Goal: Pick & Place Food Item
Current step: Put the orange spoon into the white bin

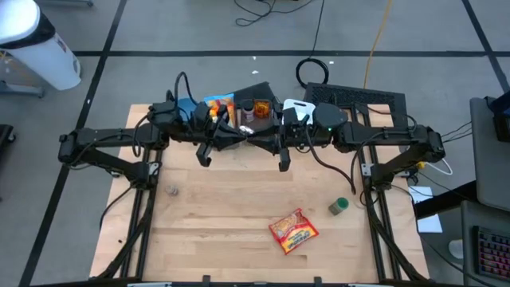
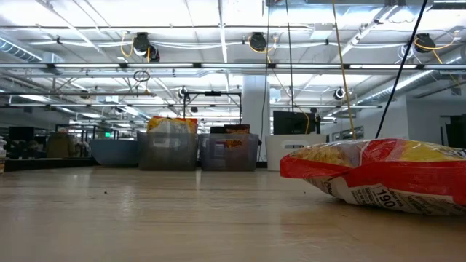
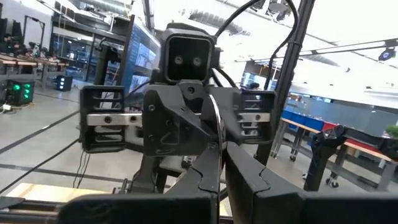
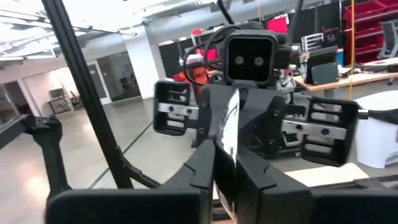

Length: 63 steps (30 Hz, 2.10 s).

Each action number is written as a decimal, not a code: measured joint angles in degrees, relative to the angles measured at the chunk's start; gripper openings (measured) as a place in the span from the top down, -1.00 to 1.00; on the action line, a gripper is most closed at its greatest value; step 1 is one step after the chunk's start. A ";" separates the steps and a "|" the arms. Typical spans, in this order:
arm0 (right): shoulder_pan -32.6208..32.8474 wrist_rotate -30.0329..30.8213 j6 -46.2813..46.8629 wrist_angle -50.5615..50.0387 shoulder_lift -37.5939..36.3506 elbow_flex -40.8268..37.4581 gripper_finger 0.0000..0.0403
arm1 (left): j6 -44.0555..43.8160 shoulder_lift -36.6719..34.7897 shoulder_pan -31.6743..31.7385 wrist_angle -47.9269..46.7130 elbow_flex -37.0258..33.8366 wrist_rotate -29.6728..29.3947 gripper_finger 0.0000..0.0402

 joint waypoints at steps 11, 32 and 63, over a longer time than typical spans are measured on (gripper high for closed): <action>-0.15 -1.89 0.61 0.02 -0.04 -0.04 0.97 | -1.05 -0.05 -0.01 1.30 0.00 0.37 0.92; -0.04 1.41 0.09 1.57 -0.04 -0.04 0.55 | -2.46 -0.07 0.64 1.01 0.02 1.08 0.98; -9.29 -24.18 15.80 -9.50 -1.42 0.04 0.16 | -2.02 -0.07 0.69 -11.25 0.02 7.68 0.98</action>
